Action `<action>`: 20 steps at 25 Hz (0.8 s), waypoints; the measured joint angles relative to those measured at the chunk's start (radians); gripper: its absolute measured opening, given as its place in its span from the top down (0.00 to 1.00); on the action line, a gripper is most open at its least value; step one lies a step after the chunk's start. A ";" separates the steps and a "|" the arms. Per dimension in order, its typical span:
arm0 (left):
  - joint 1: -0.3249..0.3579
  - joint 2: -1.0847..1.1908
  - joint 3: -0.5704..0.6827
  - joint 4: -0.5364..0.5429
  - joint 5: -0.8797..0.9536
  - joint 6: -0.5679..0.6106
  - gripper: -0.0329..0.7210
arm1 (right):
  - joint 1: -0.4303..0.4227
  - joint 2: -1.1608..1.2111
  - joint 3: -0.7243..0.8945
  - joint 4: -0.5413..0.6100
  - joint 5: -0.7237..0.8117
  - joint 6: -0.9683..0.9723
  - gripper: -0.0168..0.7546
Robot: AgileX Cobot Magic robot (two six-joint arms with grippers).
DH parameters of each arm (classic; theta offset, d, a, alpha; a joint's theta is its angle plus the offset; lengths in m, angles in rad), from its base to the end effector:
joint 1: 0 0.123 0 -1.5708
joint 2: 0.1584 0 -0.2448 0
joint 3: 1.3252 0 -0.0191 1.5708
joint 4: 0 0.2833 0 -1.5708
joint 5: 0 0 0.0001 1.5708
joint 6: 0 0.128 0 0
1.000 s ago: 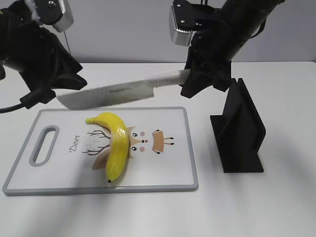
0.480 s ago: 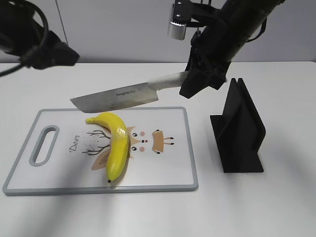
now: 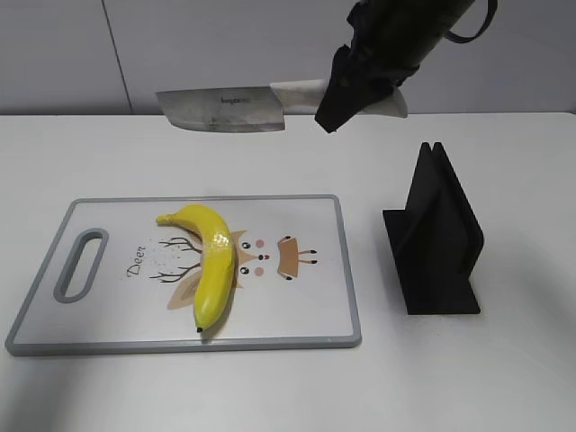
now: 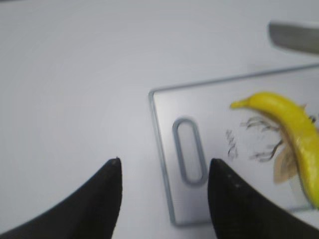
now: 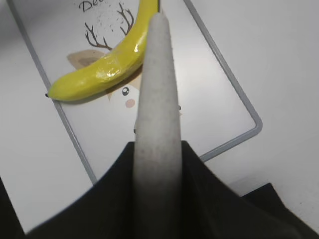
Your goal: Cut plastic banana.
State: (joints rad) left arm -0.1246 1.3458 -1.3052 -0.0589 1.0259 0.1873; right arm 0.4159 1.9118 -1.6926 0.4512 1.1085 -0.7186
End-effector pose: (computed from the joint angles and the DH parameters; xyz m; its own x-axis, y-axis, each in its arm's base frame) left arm 0.3337 -0.0483 0.2934 -0.7894 0.2560 -0.5579 0.2787 0.9593 0.0459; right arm 0.3855 0.2249 0.2098 -0.5016 -0.7092 -0.4954 -0.8520 0.5042 0.1410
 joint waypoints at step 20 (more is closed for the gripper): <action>0.002 -0.839 0.522 0.082 0.065 -0.119 0.27 | 0.061 -0.471 0.579 -0.117 -0.295 0.538 0.76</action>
State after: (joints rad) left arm -0.1225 0.5064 -0.7831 0.0228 1.0909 0.0679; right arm 0.4772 1.4410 -1.1137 0.3345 0.8134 -0.1807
